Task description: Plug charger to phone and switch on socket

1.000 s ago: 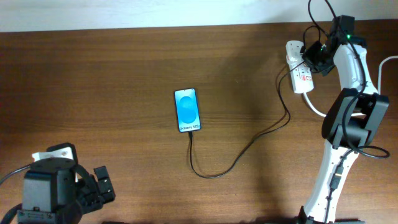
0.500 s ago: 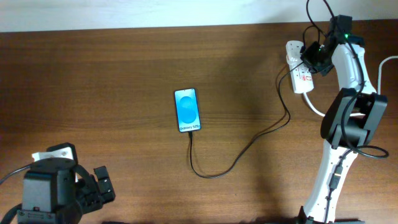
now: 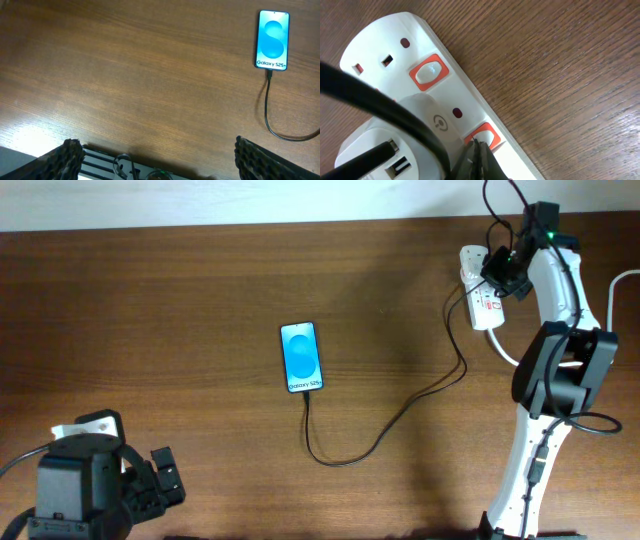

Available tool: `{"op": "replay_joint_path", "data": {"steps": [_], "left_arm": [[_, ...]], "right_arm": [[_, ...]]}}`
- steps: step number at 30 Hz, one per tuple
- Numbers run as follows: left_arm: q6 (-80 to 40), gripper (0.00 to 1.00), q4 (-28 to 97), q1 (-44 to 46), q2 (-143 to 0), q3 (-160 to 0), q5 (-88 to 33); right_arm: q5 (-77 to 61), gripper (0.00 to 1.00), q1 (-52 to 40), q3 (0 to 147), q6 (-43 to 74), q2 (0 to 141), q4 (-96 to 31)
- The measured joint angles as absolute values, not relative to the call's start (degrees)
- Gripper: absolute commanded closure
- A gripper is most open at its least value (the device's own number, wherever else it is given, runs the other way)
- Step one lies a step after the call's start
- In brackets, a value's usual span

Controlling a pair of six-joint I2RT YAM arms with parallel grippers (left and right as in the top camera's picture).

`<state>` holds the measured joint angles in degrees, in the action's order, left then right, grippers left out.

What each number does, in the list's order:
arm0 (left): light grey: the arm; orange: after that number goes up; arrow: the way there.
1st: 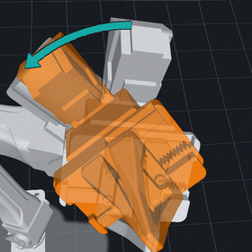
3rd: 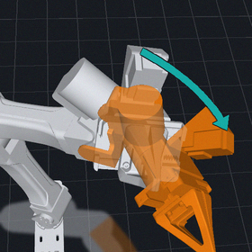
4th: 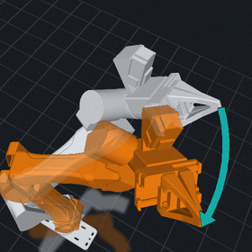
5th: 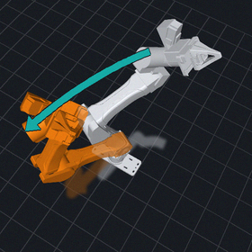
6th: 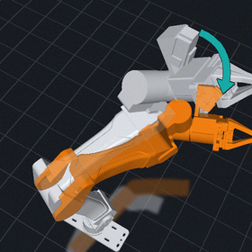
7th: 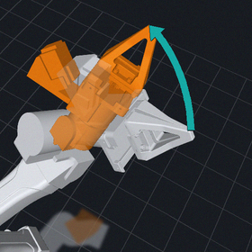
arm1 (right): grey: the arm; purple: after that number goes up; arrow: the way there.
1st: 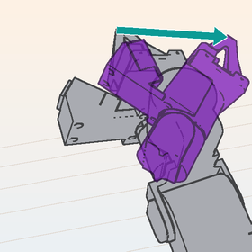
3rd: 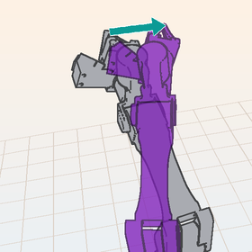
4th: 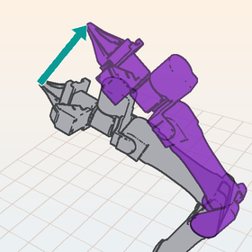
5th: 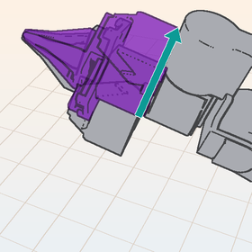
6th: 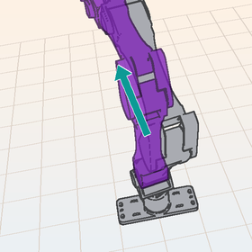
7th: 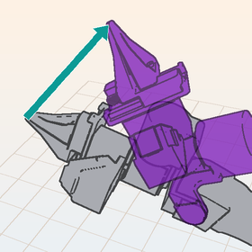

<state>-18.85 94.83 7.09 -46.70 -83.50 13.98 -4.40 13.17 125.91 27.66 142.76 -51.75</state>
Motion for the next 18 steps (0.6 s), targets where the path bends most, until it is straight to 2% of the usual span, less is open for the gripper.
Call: {"op": "replay_joint_path", "data": {"steps": [18], "left_arm": [[-18.85,0.01,94.83,7.09,-46.70,-83.50,14.00]], "right_arm": [[-1.74,0.96,12.58,126.48,26.74,143.44,-50.19]]}}
